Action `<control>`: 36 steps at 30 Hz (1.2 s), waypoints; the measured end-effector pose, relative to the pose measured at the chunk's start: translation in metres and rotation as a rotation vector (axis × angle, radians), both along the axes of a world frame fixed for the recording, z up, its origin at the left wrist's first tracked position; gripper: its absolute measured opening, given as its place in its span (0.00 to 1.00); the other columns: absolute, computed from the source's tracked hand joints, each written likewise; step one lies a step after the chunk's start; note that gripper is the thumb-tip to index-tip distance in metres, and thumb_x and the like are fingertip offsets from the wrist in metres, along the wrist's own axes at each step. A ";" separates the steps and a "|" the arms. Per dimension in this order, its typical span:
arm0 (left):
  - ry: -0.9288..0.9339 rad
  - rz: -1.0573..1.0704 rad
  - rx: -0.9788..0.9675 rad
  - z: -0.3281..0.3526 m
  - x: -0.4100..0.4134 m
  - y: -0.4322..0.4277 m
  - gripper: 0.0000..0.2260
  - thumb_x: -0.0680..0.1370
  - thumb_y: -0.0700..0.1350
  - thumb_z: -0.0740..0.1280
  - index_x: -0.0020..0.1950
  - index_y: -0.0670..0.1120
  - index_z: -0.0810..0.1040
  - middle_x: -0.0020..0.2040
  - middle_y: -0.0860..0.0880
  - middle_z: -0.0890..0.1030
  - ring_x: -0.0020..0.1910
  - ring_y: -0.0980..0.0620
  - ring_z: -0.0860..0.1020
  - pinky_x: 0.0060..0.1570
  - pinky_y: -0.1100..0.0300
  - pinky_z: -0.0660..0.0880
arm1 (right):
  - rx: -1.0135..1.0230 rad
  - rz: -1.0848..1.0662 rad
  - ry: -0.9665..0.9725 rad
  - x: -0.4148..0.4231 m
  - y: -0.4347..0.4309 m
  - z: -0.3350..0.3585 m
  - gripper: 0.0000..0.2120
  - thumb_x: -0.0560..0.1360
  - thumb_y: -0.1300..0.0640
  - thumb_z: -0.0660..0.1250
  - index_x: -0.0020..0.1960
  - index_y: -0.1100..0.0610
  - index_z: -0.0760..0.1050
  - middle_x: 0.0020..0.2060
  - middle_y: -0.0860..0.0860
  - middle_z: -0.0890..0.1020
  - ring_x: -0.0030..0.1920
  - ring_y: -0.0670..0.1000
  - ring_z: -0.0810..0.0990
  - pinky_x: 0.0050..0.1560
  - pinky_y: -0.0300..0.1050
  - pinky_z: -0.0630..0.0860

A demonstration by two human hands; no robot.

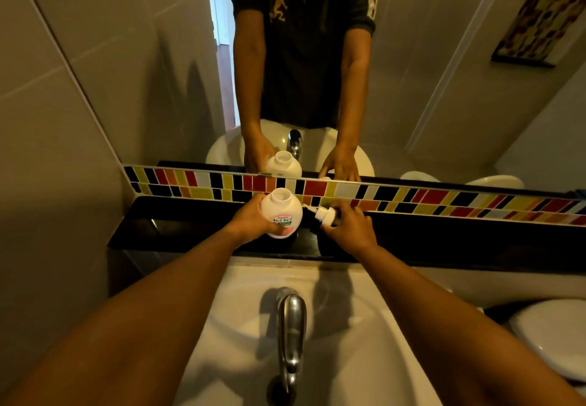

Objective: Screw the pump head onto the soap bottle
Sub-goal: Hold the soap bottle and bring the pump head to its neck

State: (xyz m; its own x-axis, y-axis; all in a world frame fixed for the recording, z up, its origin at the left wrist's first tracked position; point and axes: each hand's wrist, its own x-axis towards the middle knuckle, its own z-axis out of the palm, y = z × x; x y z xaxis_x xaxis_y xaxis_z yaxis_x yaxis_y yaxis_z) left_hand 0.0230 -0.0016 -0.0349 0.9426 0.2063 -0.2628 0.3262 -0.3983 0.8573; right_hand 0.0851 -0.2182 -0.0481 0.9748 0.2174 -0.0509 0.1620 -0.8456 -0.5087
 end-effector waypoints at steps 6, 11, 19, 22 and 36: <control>0.062 -0.082 0.124 0.023 -0.008 0.022 0.34 0.65 0.42 0.80 0.67 0.47 0.68 0.60 0.47 0.75 0.61 0.46 0.75 0.60 0.47 0.76 | 0.336 -0.006 0.297 0.004 -0.010 0.039 0.25 0.70 0.57 0.77 0.64 0.54 0.73 0.58 0.56 0.81 0.54 0.55 0.81 0.49 0.47 0.81; 0.056 -0.098 0.273 0.051 -0.024 0.032 0.35 0.65 0.42 0.80 0.68 0.48 0.68 0.63 0.44 0.76 0.63 0.42 0.75 0.60 0.45 0.77 | 0.200 0.159 0.214 -0.002 -0.021 0.084 0.27 0.70 0.56 0.77 0.67 0.54 0.72 0.55 0.50 0.79 0.56 0.52 0.79 0.50 0.44 0.77; 0.007 -0.238 0.460 0.088 -0.045 0.018 0.37 0.64 0.44 0.80 0.69 0.51 0.69 0.67 0.45 0.73 0.65 0.42 0.74 0.62 0.42 0.76 | -0.083 0.311 0.019 -0.028 -0.015 0.120 0.30 0.68 0.50 0.78 0.68 0.48 0.73 0.60 0.54 0.79 0.57 0.56 0.79 0.60 0.53 0.78; -0.017 -0.288 0.483 0.098 -0.050 0.008 0.36 0.65 0.43 0.80 0.70 0.49 0.69 0.67 0.45 0.74 0.65 0.43 0.74 0.63 0.43 0.75 | -0.117 0.330 -0.010 -0.038 -0.012 0.129 0.30 0.67 0.48 0.78 0.68 0.48 0.73 0.61 0.55 0.79 0.59 0.57 0.78 0.62 0.56 0.77; 0.008 -0.335 0.472 0.106 -0.065 -0.011 0.35 0.64 0.45 0.80 0.68 0.51 0.70 0.64 0.47 0.76 0.62 0.45 0.75 0.62 0.43 0.76 | -0.207 0.448 -0.034 -0.064 -0.016 0.160 0.27 0.68 0.53 0.78 0.66 0.52 0.77 0.60 0.54 0.82 0.57 0.56 0.79 0.60 0.52 0.77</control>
